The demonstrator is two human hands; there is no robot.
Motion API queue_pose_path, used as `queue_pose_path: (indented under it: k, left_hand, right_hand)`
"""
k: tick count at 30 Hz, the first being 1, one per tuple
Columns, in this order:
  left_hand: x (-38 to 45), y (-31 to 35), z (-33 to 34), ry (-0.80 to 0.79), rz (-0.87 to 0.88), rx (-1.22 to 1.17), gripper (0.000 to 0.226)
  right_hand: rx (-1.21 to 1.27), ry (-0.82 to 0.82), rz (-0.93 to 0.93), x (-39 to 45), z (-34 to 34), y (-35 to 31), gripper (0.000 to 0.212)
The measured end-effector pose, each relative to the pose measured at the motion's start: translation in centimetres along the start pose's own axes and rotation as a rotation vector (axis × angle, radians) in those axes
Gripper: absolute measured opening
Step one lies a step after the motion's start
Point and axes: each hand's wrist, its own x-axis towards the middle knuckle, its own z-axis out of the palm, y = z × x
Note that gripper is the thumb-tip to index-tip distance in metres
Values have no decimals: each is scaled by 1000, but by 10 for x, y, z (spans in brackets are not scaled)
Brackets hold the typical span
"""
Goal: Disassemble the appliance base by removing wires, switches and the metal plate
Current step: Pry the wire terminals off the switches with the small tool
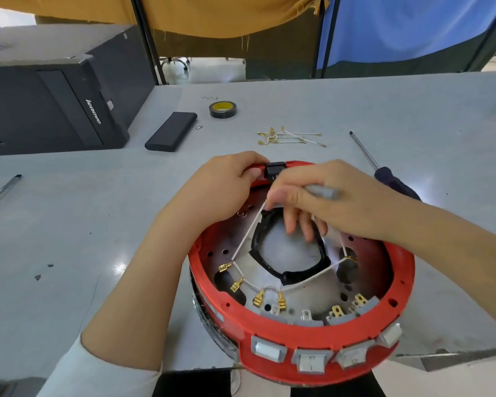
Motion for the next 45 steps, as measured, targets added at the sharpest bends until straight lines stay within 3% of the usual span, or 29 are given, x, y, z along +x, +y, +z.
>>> queue_pose_path:
  k: [2,9,13,18,21,23,27,32,37,42,45]
  left_hand:
    - [-7,1,1,4,7,-2,29]
    - [-14,7,1,-17,-21,-27,30]
    - [-16,7,1,-17,-27,-40,29]
    - [-16,7,1,-13,-24,-47,29]
    - [-15,6,1,-12,-22,-48,29]
    - [-15,6,1,-10,-24,-56,29]
    - [-15,7,1,-14,-23,-49,29]
    - [-15,7,1,-17,-19,-44,29]
    - [-12,6,1,-35,-1,-36,27]
    - [1,6,-4,-83,11,-59,24]
    - [11,6,-6,-109,4,-88,26]
  right_hand:
    - [-128,-62,1,-5,2,2,5]
    - [-540,-244,90,-8,22,-4,38]
    - [-697,-326,81,-3,36,-12,43]
    - [-785,-349,150,4,39,-14,37]
    - [-816,-367,156,2,40,-14,14]
    - [-833,-361,147,1,42,-15,14]
    - [-666,-345,187,-2,26,-17,37]
    - [-401,-272,192,-12,7,-16,35]
    - [46,-167,124,-19,0,-21,34]
    - [260,277,-8,-2,-9,-20,35]
    - [326,473,19,17,-20,-10,35]
